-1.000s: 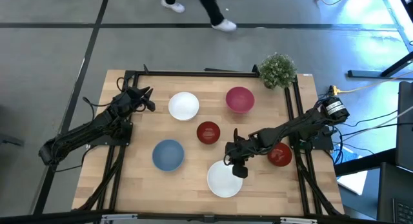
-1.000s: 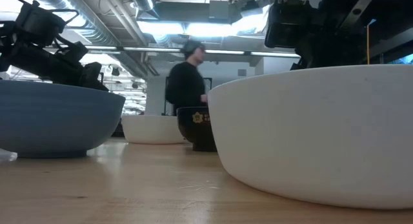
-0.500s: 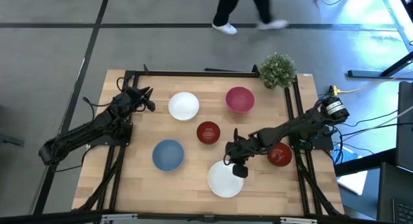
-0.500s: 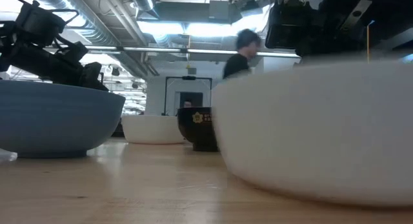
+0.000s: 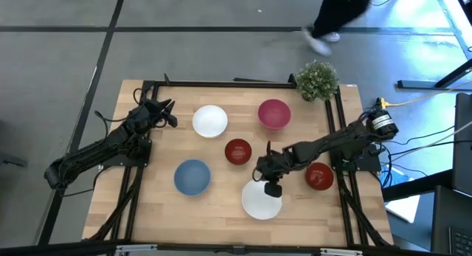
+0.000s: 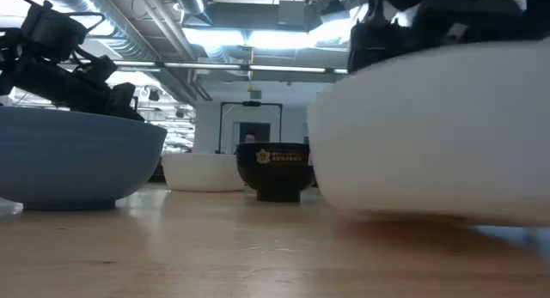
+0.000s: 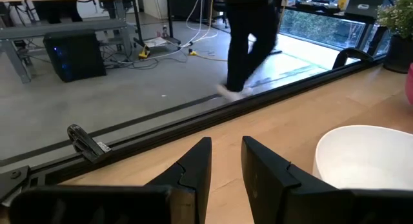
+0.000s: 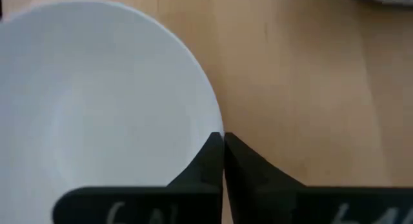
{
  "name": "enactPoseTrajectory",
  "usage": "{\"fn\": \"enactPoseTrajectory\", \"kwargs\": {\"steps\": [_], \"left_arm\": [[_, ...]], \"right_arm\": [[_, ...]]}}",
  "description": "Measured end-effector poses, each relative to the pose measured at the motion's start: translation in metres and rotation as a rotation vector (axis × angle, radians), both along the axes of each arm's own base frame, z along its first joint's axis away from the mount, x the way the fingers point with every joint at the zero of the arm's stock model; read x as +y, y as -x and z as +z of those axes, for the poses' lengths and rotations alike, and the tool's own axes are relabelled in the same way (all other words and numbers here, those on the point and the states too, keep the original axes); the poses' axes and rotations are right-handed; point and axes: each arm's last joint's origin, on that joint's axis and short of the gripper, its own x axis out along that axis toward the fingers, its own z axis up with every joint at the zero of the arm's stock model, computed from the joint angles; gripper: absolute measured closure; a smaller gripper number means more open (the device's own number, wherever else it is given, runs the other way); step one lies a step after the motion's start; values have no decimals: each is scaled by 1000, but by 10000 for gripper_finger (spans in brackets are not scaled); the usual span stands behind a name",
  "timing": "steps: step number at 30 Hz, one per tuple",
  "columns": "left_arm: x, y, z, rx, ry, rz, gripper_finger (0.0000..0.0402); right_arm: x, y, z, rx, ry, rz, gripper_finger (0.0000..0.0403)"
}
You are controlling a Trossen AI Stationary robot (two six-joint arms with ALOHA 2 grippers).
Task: Nest bowls inside each other
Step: Stack the bottom white bowl into the top white bowl
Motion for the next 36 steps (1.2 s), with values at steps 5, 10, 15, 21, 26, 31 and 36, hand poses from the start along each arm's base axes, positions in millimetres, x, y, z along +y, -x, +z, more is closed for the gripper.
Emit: {"fn": "enactPoseTrajectory", "kwargs": {"steps": [5,10,15,21,26,31,36], "left_arm": [[0,0,0,0,0,0,321],[0,0,0,5,-3,-1,321],[0,0,0,6,-4,-1,321],[0,0,0,7,-5,-1,321],[0,0,0,26,-16,-6,321],[0,0,0,73,-44,-15,321],[0,0,0,74,-45,-8,321]], "right_arm": [[-17,-16,20,-48,18,21,401],[-38,-29,56,-40,82,46,401],[-72,-47,97,-172,145,47,402],[-125,-53,132,-278,226,-30,403],[-168,-50,152,-345,274,-116,403],[-196,-56,161,-379,260,-133,403],[-211,-87,159,-356,255,-57,403]]}}
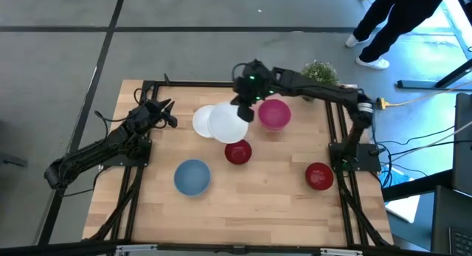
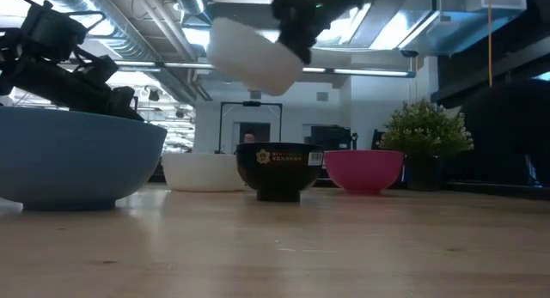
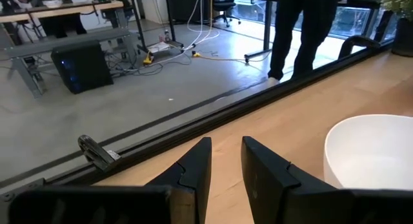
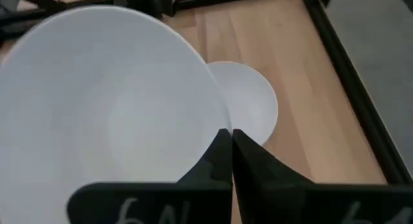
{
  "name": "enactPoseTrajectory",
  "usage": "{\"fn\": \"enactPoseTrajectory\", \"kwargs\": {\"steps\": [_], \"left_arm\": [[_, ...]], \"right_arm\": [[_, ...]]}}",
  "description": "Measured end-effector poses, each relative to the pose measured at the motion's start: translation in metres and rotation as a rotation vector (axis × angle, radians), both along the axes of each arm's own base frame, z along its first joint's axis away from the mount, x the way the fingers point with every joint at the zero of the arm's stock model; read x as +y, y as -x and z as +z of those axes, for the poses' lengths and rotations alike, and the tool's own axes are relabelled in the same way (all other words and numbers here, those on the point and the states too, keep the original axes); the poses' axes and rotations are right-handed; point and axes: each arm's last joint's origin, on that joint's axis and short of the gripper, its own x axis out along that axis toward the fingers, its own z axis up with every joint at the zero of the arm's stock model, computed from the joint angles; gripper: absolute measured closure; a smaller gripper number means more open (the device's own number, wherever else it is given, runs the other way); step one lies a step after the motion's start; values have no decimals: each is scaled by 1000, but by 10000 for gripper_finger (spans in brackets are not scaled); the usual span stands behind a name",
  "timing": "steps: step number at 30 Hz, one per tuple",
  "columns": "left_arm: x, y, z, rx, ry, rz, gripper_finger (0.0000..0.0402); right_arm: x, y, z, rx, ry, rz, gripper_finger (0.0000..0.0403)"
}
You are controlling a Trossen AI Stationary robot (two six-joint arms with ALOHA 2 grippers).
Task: Nest bowls inside each other
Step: Stack the bottom white bowl into the top white bowl
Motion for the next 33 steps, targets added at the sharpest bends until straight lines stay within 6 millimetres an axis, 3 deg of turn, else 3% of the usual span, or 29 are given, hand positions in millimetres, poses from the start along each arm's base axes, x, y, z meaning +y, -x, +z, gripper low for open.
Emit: {"fn": "enactPoseTrajectory", "kwargs": {"steps": [7,13,21,33], "left_arm": [[0,0,0,0,-1,1,321],[0,0,0,-1,-1,1,321],[0,0,0,0,-2,1,321],[0,0,0,0,-2,1,321]], "right_arm": [[-19,-54,-12,46,13,115,403],[-38,-82,-33,99,18,138,403],[-65,-89,-77,174,-14,119,403],[-70,-94,-68,77,26,115,403]]}}
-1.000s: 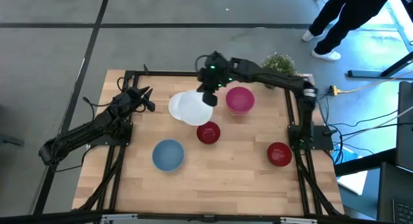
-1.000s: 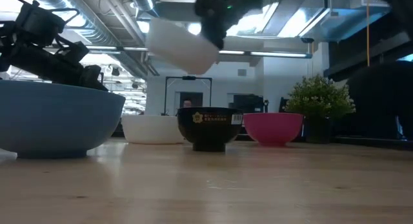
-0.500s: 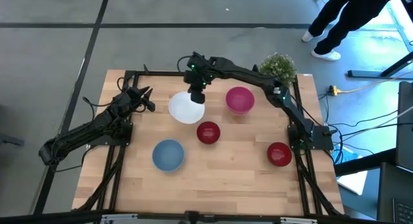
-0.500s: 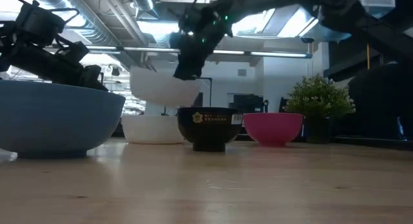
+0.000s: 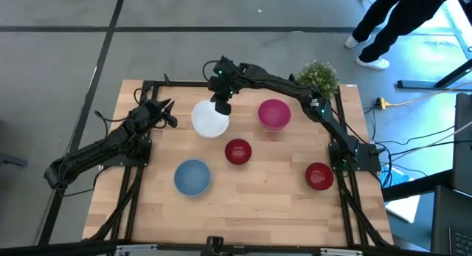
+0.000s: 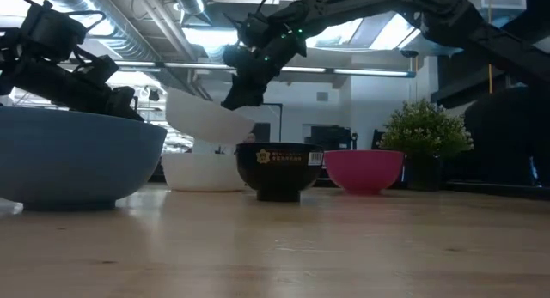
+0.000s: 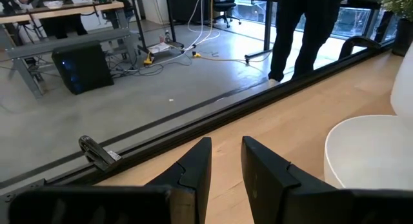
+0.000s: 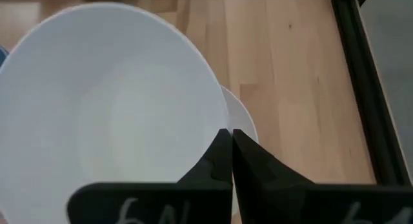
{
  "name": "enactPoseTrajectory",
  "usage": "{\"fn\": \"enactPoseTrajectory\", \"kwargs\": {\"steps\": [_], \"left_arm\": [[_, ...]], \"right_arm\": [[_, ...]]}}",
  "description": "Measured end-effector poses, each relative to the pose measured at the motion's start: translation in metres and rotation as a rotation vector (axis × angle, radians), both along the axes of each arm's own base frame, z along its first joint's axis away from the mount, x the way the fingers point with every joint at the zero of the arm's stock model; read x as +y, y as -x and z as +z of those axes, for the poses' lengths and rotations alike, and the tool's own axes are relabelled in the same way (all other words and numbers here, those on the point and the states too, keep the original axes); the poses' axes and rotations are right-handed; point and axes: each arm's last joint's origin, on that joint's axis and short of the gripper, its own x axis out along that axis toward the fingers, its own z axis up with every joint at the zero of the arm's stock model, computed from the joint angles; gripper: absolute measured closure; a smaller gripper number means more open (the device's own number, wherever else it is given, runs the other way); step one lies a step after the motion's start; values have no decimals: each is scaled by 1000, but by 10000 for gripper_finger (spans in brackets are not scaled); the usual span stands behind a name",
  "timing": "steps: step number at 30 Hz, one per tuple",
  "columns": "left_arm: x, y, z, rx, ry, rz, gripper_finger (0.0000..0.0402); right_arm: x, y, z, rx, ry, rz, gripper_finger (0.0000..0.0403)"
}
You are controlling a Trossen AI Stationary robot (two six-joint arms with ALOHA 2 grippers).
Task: Nest bowls inside each other
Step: Stack the bottom white bowl into the top white bowl
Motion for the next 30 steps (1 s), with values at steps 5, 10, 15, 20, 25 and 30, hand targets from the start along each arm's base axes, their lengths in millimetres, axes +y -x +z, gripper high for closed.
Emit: {"fn": "enactPoseTrajectory", "kwargs": {"steps": [5,10,15,20,25,30], "left_arm": [[0,0,0,0,0,0,321],[0,0,0,0,0,0,321],[0,0,0,0,0,0,321],[0,0,0,0,0,0,321],[0,0,0,0,0,0,321],[0,0,0,0,0,0,321]], "right_arm": [[0,0,0,0,6,-2,403],[-2,0,0,-4,9,-7,403],[-2,-2,-7,9,4,-6,403],[-4,-6,-18,20,2,-7,403],[-6,-9,-29,37,-3,-5,403],[-7,-10,-39,64,-12,-3,403]]}}
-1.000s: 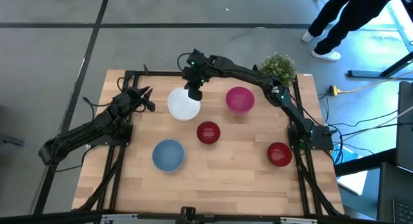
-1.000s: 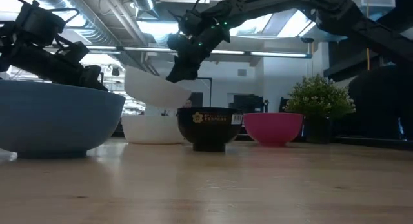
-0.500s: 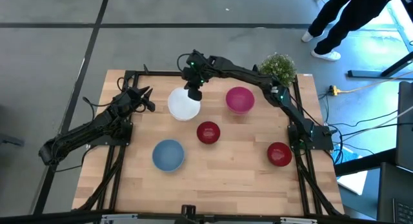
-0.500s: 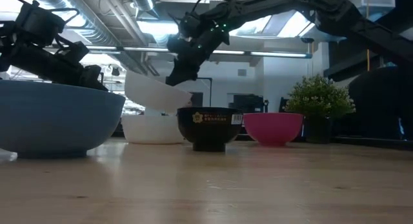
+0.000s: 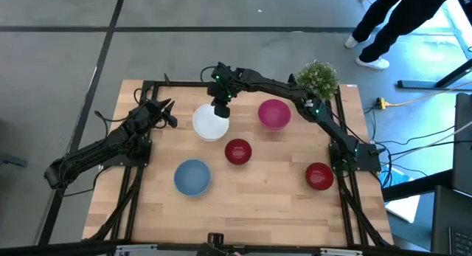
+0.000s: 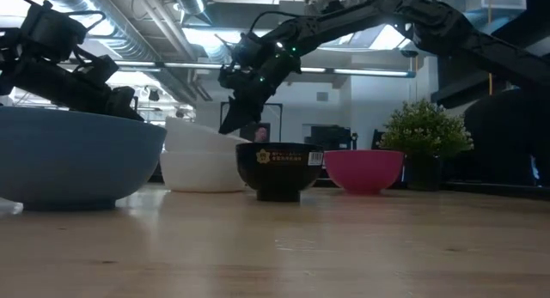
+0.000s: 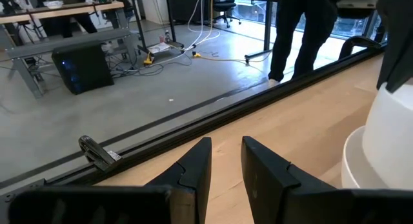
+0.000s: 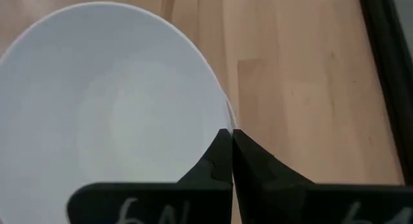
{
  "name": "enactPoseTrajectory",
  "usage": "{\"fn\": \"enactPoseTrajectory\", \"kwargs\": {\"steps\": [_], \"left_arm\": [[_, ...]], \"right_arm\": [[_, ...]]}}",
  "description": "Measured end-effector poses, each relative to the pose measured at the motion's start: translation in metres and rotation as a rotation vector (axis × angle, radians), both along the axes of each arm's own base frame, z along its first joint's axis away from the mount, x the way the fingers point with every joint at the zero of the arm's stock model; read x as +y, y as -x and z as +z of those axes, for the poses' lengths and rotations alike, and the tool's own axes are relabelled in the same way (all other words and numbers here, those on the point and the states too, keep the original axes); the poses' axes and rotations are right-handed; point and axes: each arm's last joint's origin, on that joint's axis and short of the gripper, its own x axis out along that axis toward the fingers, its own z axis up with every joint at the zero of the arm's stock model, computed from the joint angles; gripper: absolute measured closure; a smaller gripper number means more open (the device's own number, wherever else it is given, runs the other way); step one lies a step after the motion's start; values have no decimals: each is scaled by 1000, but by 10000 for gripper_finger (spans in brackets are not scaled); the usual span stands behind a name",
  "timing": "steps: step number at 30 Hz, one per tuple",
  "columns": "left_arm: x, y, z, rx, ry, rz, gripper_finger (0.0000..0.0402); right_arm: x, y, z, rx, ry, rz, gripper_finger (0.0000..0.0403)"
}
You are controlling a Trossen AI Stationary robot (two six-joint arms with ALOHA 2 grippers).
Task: Nest bowls inside each other
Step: Stack the bottom white bowl into the top white bowl, then stack the blue bowl into the white bowl
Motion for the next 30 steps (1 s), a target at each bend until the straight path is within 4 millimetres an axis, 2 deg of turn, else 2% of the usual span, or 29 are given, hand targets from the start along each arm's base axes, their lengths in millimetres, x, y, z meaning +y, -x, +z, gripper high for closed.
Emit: {"fn": "enactPoseTrajectory", "kwargs": {"steps": [5,10,20,25,30], "left_arm": [[0,0,0,0,0,0,321],[0,0,0,0,0,0,321],[0,0,0,0,0,0,321],[0,0,0,0,0,0,321],[0,0,0,0,0,0,321]], "right_arm": [[-1,0,-1,12,22,-6,401],[2,4,-3,46,-33,-7,376],[12,-1,-3,41,-27,15,340],[15,0,13,0,-12,22,335],[23,9,45,-40,1,31,334]]}}
